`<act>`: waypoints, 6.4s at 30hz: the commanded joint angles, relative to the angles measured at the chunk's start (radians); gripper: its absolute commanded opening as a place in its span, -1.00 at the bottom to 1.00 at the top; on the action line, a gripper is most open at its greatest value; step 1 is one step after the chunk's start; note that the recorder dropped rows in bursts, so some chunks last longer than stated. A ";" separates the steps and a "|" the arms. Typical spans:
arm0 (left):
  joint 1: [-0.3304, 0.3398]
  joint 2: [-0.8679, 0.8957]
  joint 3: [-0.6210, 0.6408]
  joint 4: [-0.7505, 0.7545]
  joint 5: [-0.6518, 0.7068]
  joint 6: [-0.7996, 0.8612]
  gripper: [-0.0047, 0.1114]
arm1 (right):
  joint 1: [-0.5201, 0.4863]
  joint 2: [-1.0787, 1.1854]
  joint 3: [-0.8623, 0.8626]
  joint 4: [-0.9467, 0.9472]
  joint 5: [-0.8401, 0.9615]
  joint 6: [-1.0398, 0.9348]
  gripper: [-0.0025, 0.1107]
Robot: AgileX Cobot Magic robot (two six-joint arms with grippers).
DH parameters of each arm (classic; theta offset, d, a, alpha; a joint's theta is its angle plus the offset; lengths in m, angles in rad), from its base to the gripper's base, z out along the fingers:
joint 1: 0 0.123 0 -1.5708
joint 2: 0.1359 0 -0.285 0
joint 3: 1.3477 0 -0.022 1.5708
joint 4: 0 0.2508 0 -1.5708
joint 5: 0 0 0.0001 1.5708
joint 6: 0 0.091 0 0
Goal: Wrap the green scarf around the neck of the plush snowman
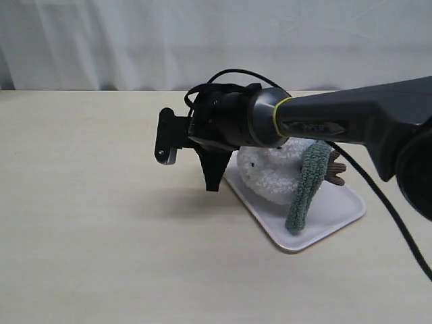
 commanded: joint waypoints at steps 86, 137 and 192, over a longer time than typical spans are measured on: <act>-0.008 0.000 0.002 0.000 -0.013 0.005 -0.92 | -0.606 -0.366 0.271 1.131 0.078 -0.179 -0.51; -0.008 0.000 0.002 0.000 -0.011 0.005 -0.92 | -0.385 -0.573 1.025 1.960 -0.623 -0.955 0.09; -0.008 0.000 0.002 0.000 -0.013 0.005 -0.92 | -0.385 -0.665 0.836 1.784 0.090 -0.844 0.48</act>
